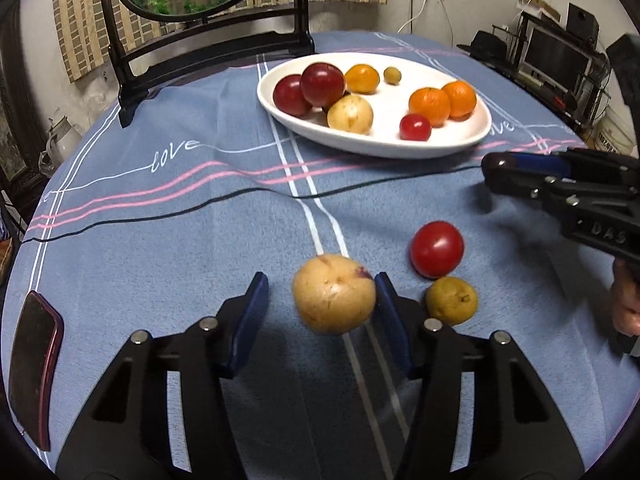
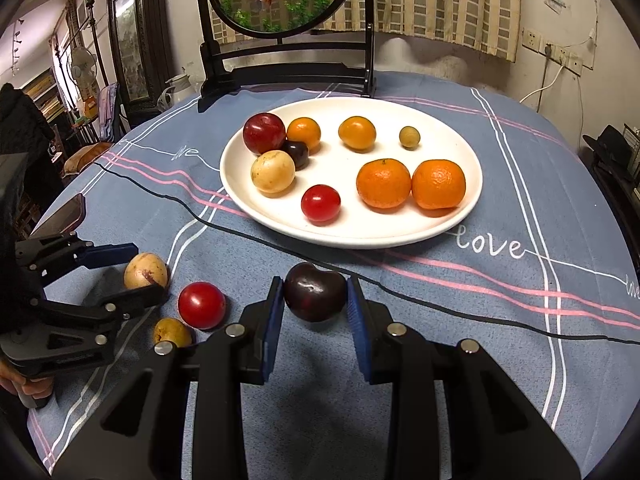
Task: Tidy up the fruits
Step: 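Grasp the dark plum with the right tool while the left tool grasps a pale speckled fruit, then carry the dark plum and pale fruit onto the white plate and open both tools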
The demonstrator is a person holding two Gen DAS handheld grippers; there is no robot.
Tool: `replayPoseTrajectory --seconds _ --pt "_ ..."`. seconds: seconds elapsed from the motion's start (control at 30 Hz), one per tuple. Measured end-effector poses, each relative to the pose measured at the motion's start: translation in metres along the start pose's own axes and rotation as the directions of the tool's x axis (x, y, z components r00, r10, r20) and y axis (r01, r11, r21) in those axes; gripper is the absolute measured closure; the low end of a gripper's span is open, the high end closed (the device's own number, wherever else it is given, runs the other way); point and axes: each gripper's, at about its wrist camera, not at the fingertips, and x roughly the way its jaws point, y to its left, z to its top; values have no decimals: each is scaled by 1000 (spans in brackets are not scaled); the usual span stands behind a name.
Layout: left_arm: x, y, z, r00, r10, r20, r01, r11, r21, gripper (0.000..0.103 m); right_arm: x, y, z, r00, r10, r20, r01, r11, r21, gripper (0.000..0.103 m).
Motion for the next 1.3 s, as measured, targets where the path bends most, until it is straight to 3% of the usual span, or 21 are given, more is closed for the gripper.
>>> replayPoseTrajectory --seconds 0.3,0.77,0.93,1.03,1.17,1.3 --pt "4 -4 -1 1000 -15 -7 15 1000 20 60 -2 0 0 1000 3 4 -3 1000 -1 71" --pt "-1 -3 -1 1000 -13 8 13 1000 12 62 0 1 -1 1000 1 -2 -1 1000 -3 71" --pt "-16 1 3 996 -58 64 59 998 -22 62 -17 1 3 996 12 83 -12 1000 -2 71" --pt "-21 2 18 991 -77 107 82 996 -46 62 -28 -6 11 987 22 161 -28 999 35 71" --pt "-24 -8 59 979 -68 190 77 996 -39 62 -29 -28 31 962 -47 269 7 989 148 71" --pt "-14 -17 105 967 -120 223 129 991 -25 62 -6 -45 55 957 -55 284 1 982 188 71"
